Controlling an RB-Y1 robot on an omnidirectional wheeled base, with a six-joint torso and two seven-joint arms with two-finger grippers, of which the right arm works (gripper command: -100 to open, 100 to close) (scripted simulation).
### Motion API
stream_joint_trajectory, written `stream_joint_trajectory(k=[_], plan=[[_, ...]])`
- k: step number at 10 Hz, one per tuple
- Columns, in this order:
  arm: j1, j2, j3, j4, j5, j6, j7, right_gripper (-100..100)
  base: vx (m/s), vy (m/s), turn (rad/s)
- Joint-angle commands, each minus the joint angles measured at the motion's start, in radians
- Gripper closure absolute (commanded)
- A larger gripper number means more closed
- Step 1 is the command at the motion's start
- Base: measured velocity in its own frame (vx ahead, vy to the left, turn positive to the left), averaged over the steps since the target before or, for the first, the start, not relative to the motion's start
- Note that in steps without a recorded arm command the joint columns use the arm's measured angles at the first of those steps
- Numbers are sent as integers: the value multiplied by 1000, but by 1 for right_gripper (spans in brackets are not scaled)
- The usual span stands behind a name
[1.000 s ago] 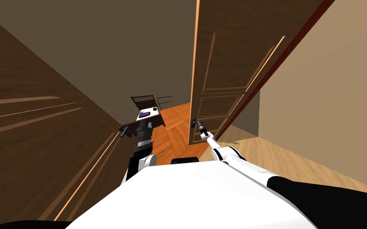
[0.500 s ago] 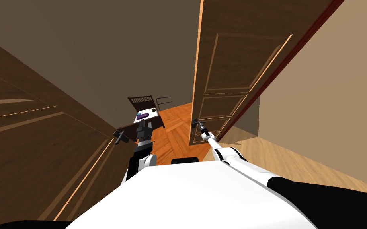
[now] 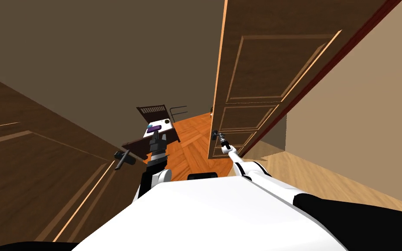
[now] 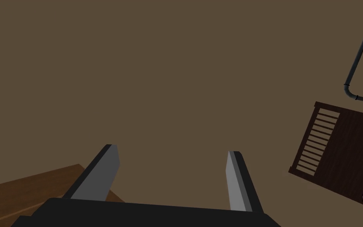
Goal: Push the door open
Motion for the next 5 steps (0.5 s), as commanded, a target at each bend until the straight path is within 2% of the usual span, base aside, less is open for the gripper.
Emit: stream_joint_trajectory(k=[1, 3, 5], plan=[[11, -11, -14, -20, -5, 8, 4, 100, 184, 51, -50], [15, -18, -33, -18, -13, 8, 13, 100, 180, 83, -41], [19, -26, -53, -17, -21, 9, 22, 100, 181, 122, -79]])
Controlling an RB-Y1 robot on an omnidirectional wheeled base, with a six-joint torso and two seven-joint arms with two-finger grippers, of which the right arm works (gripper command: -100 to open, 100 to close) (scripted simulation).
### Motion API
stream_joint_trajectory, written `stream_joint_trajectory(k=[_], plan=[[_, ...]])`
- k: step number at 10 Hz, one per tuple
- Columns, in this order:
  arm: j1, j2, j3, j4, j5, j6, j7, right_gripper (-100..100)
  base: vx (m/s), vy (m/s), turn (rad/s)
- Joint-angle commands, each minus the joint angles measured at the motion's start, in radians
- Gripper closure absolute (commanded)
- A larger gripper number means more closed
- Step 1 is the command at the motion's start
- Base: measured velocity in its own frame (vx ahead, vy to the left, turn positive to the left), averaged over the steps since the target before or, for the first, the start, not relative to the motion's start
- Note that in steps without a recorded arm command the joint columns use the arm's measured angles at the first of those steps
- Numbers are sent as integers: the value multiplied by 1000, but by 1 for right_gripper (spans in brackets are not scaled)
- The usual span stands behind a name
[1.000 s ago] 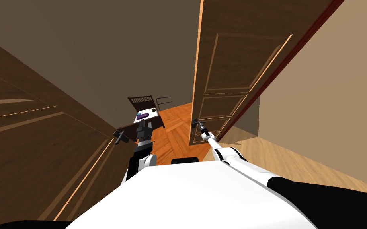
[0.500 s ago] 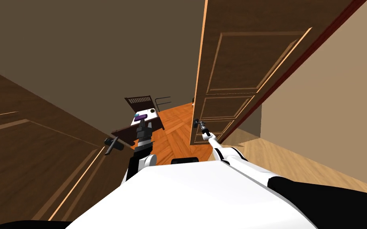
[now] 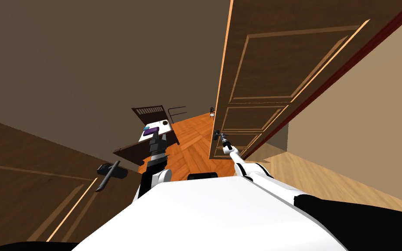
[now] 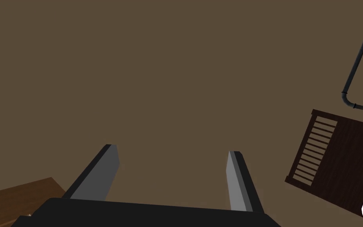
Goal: Push the door open
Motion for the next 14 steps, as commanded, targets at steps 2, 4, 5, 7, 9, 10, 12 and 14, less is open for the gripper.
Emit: stream_joint_trajectory(k=[2, 4, 5, 7, 9, 10, 12, 14], plan=[[0, -22, -33, 5, -13, 0, 13, 100, 215, 106, -63], [5, -30, -54, 6, -22, 0, 23, 100, 182, 92, -59], [7, -34, -65, 7, -26, 0, 28, 100, 166, 127, -78], [9, -38, -76, 8, -30, 1, 33, 100, 170, 91, -63], [13, -46, -96, 9, -39, 1, 42, 100, 95, 39, -17], [14, -48, -101, 9, -41, 1, 44, 100, 149, 118, -64], [18, -55, -120, 11, -49, 1, 53, 100, 174, 99, -75], [18, -55, -120, 17, -49, 1, 53, 100, 96, 31, -20]])
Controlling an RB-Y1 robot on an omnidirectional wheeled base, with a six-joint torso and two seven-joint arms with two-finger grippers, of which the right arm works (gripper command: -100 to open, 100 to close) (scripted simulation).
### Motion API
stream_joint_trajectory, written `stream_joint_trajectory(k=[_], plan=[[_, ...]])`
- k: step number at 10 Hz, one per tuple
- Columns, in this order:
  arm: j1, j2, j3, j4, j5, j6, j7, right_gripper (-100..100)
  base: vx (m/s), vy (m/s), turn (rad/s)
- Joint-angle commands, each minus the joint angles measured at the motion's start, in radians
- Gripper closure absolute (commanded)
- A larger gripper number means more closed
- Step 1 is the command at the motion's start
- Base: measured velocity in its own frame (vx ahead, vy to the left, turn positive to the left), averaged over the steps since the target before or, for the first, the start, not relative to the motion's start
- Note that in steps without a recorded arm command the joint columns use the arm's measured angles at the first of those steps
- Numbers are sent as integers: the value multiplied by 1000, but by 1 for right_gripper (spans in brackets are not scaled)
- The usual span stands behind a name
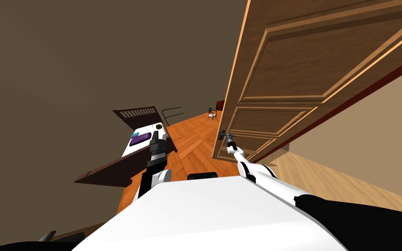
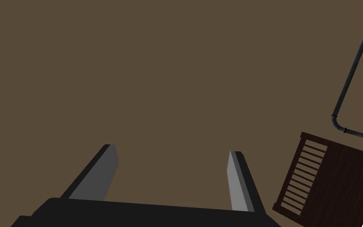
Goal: Push the door open
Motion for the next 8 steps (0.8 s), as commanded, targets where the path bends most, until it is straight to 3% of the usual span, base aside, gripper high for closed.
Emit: stream_joint_trajectory(k=[1, 6, 7, 8], plan=[[15, -6, -17, -25, -6, 11, 8, 100, 119, 78, -53], [22, -20, -52, -23, -21, 12, 24, 100, 162, 93, -60], [17, -21, -50, -1, -19, 1, 23, 100, 64, 30, -38], [20, -30, -68, -1, -26, 1, 29, 100, 139, 34, -62]])
